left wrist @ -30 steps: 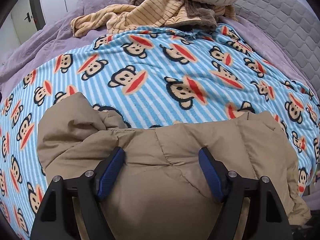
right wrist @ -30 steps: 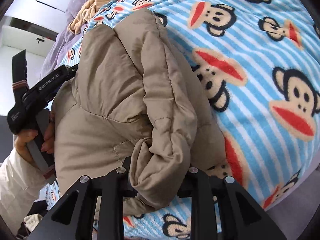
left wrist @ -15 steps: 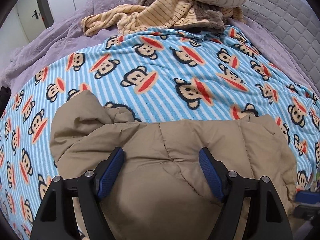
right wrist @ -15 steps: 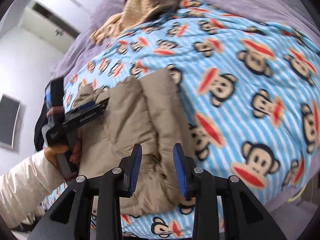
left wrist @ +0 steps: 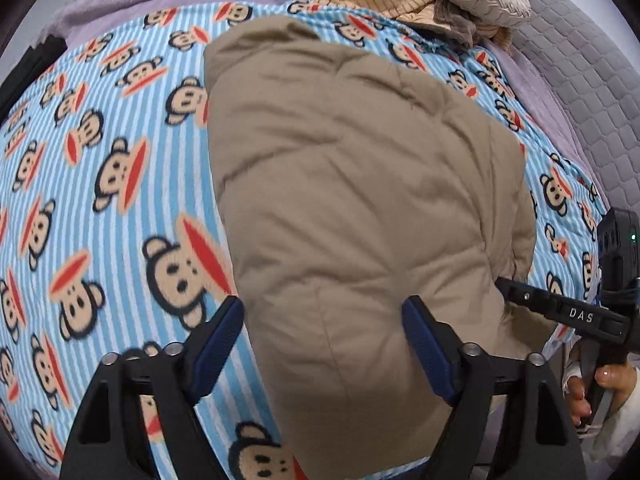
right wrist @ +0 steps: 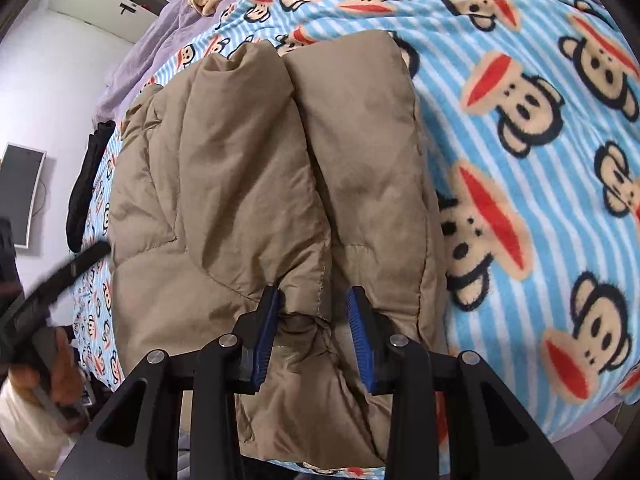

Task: Fold large clothes
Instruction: 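Lower the folded beige jacket onto the blanket with the right tool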

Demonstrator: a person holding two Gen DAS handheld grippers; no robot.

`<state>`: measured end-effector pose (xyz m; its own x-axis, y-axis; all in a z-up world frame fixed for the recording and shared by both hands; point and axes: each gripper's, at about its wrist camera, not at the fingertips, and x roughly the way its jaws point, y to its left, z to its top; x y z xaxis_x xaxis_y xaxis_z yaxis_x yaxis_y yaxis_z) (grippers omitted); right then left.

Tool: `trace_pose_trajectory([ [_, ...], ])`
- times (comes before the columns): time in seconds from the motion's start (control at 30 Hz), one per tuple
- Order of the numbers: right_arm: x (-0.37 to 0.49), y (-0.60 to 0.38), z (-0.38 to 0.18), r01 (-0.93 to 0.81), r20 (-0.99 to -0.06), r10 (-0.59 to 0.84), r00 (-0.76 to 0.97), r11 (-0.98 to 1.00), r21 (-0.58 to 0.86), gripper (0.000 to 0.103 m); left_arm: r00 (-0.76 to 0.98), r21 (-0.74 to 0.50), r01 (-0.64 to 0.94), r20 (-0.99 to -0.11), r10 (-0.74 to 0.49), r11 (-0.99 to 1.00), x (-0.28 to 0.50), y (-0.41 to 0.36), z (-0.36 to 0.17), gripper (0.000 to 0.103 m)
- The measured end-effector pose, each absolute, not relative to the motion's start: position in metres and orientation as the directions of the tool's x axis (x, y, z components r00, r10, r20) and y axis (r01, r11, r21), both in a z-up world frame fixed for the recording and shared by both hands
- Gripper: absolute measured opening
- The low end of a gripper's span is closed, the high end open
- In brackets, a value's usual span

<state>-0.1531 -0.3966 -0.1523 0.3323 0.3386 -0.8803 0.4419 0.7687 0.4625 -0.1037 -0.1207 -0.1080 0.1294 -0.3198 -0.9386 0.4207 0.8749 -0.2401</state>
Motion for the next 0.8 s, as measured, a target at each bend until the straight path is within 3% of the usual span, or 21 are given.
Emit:
trace_pose_trajectory([
  [0.13, -0.157, -0.387, -0.159, 0.445, -0.895, 0.308, 0.323, 0.785, 0.431, 0.039, 0.086, -0.276, 0.361, -0.941, -0.327, 0.89, -0.111, -0.11, -0.116, 0.094],
  [0.27, -0.154, -0.38, -0.155, 0.463, -0.915, 0.276, 0.295, 0.796, 0.39, 0.041, 0.115, -0.234, 0.392, -0.947, -0.3, 0.89, -0.116, -0.105, -0.102, 0.094],
  [0.43, -0.159, -0.376, -0.127, 0.511, -0.919, 0.245, 0.309, 0.772, 0.378, 0.052, 0.138, -0.2, 0.411, -0.951, -0.277, 0.89, -0.117, -0.09, -0.087, 0.094],
  [0.5, -0.166, -0.373, -0.116, 0.519, -0.914, 0.23, 0.335, 0.764, 0.383, 0.062, 0.14, -0.197, 0.411, -0.951, -0.275, 0.89, -0.118, -0.083, -0.083, 0.094],
  [0.8, -0.192, -0.362, -0.089, 0.555, -0.907, 0.179, 0.382, 0.74, 0.38, 0.069, 0.147, -0.184, 0.411, -0.953, -0.264, 0.893, -0.12, -0.071, -0.083, 0.094],
])
